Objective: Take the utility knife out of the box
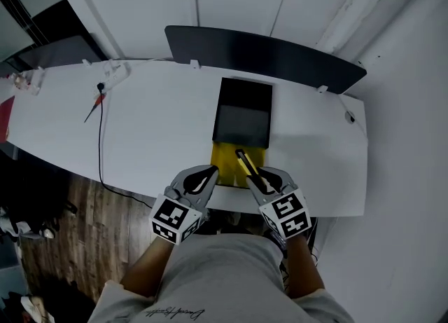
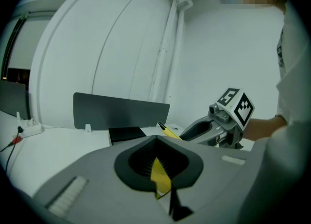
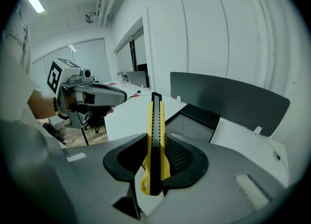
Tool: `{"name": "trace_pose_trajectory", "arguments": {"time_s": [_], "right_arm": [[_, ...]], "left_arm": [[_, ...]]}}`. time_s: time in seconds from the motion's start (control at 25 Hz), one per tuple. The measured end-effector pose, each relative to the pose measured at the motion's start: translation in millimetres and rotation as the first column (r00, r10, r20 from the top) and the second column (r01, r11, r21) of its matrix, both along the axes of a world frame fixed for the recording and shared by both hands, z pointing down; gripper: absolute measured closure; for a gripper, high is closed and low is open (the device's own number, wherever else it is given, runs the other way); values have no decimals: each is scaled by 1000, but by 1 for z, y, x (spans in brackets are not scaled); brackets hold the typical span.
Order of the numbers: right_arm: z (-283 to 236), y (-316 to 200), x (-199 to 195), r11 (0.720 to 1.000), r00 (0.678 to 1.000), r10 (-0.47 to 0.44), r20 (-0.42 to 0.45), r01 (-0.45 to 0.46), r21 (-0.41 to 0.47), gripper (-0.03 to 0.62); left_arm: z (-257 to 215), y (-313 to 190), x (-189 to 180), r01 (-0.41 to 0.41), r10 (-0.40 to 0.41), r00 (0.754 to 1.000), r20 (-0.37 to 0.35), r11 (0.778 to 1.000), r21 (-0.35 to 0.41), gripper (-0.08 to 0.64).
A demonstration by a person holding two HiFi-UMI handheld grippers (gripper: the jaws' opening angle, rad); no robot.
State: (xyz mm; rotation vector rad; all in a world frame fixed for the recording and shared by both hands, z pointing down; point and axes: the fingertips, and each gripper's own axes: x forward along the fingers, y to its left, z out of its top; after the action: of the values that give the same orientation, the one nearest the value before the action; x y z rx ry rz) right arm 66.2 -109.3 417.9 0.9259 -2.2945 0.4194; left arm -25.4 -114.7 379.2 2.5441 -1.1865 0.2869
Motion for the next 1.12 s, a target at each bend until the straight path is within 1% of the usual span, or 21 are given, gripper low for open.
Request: {"name": "trace_pose_trajectory", "arguments": {"time_s": [0.12,0.32,0.52,0.88,1.12], "right_arm": [[-2,4,0,1000,1000,-2,8,2,13,462],[-12,8,2,998,998,26,56,-29,58,462],[-12,9,4,998,995,40,89,-44,46,462],[-6,16,0,999,996,29,83,-32,38,462],[-6,15,-1,999,996,27,83,-30,38,462]], "left_arm": [[-2,1,0,8,-8,1000,0,1000,4,558],[-2,8,3,2,-2,1000,4,1000,3,558],[-1,11,7,3,-3,1000,6,1000,5,558],[2,14,3,17,-17,1000,8,1000,6,558],[-1,15,5,8,-8,1000,11,1000,9,558]]}}
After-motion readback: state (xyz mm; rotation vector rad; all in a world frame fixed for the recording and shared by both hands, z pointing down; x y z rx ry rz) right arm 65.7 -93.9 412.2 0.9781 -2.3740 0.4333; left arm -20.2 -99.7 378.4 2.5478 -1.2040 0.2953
